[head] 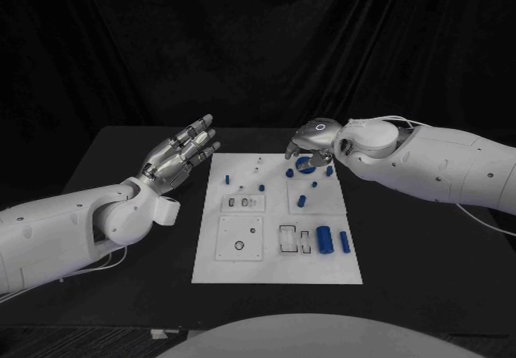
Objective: Assemble the parts on the task board
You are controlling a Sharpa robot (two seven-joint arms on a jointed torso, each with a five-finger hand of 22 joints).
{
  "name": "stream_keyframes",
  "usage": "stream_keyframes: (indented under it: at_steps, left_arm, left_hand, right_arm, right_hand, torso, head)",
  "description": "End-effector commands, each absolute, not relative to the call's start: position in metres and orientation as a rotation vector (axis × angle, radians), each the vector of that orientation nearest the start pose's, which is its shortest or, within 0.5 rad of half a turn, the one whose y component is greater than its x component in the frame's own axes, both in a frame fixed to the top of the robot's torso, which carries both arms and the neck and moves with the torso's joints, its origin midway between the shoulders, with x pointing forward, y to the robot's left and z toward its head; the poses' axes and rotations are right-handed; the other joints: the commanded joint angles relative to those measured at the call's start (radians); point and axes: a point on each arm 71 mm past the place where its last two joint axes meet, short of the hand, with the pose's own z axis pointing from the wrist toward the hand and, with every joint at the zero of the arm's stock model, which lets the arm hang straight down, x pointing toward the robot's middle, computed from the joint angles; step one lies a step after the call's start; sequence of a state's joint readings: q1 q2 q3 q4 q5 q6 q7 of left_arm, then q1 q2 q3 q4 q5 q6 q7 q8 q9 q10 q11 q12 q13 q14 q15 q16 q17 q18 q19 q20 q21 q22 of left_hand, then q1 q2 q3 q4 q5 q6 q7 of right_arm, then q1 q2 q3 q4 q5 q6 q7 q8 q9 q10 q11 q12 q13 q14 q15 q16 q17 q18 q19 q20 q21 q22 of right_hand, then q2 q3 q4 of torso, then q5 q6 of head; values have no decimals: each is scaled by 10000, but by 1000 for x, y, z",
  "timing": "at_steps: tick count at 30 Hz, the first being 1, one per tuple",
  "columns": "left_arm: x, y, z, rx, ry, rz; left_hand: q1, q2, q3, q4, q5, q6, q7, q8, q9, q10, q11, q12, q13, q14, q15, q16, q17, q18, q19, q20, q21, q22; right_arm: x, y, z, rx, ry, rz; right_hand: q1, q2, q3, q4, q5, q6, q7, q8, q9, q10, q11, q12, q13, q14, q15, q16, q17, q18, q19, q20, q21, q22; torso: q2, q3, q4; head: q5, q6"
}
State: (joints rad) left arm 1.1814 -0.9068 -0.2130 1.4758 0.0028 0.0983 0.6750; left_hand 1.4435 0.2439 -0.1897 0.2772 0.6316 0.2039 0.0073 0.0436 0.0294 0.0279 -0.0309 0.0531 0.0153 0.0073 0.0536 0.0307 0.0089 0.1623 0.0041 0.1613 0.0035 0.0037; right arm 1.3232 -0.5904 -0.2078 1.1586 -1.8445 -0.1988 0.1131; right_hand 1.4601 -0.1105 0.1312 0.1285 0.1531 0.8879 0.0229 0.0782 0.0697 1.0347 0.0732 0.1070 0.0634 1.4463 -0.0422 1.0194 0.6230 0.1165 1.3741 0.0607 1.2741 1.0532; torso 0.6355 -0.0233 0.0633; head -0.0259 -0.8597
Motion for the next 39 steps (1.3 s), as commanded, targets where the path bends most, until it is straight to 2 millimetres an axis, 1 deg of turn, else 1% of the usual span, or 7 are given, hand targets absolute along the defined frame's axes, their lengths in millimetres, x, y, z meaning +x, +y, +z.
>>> stream_keyframes:
  at_steps: [1, 3, 6, 17, 25, 32, 39]
  left_arm:
    - [457, 241, -225, -9917, 14187, -19301]
    - [457, 241, -225, -9911, 14183, -19307]
    - [457, 240, -225, -9913, 14233, -19341]
    - [458, 237, -227, -9984, 14566, -19467]
    - [458, 237, -228, -10029, 14747, -19511]
    - [459, 238, -229, -10059, 14803, -19450]
    - [459, 238, -229, -10077, 14866, -19438]
  left_hand:
    - [123, -9, 67, 4, 52, 14, 21, 0, 6, -21, 69, 16, -4, 21, 10, -28, -4, 171, 28, 71, 21, 4]
    - [135, -11, 77, -3, 67, 30, 30, 3, 8, -19, 79, 22, -2, 22, 15, -24, -3, 171, 30, 76, 23, 5]
    - [145, -11, 84, -9, 81, 21, 35, 1, 7, -20, 86, 20, -3, 22, 21, -25, -3, 170, 29, 81, 22, 5]
    - [196, -14, 139, -30, 143, 30, 51, 1, 10, 6, 132, 77, 12, 51, 123, 36, 14, 161, 35, 124, 26, 7]
    - [244, -31, 199, -46, 206, 82, 101, 14, 19, 107, 231, 262, 56, 80, 152, 83, 27, 153, 46, 155, 34, 12]
    - [253, -39, 213, -45, 224, 98, 119, 18, 22, 137, 272, 317, 68, 84, 134, 93, 29, 155, 47, 150, 34, 13]
    - [262, -44, 223, -48, 253, 99, 130, 19, 22, 141, 283, 326, 69, 87, 131, 97, 30, 158, 54, 151, 40, 16]
  right_arm:
    - [538, -163, -207, -8363, 15952, 4259]
    - [538, -163, -211, -8396, 15977, 4318]
    - [539, -162, -217, -8462, 16070, 4368]
    - [545, -159, -229, -8561, 16235, 4473]
    - [548, -160, -238, -8391, 16256, 4387]
    - [551, -160, -241, -8339, 16194, 4347]
    - [552, -160, -242, -8233, 16012, 4599]
  right_hand:
    - [-40, 57, 38, 45, 112, -21, 43, -79, -15, -3, 46, -140, -8, 77, 1, 101, 112, -164, 66, 44, 79, 71]
    - [-28, 66, 52, 38, 177, -45, 46, -96, -20, -10, 44, -170, -7, 89, 3, 174, 224, -166, 67, 49, 87, 93]
    - [-24, 69, 57, 35, 202, -53, 46, -101, -22, -3, 40, -176, -5, 103, 2, 240, 331, -169, 71, 50, 96, 111]
    - [97, 265, 267, -1, 450, 50, 225, -74, -8, 27, -4, -303, -5, 162, -19, 618, 899, -195, 94, 42, 183, 310]
    - [114, 340, 391, 19, 488, 181, 242, -34, 10, 145, 13, -308, 6, 131, -9, 637, 917, -208, 90, 48, 214, 391]
    - [95, 419, 668, 119, 413, 975, 373, 261, 171, 316, 19, -365, 4, 97, 4, 731, 1075, -216, 69, 65, 252, 516]
    - [196, 437, 981, 127, 460, 1679, 585, 518, 371, 728, -244, -312, 11, 93, -150, 805, 1225, -224, 88, -55, 306, 658]
  torso:
    - [-8, 5, 17]
    - [-11, 3, 17]
    - [-12, -4, 15]
    - [-22, 1, 14]
    - [-34, -4, 12]
    - [-34, -5, 29]
    - [-29, -16, 31]
  head:
    - [13, -41]
    - [70, -128]
    - [129, -130]
    - [105, -130]
    - [121, -130]
    - [86, -130]
    - [127, -130]
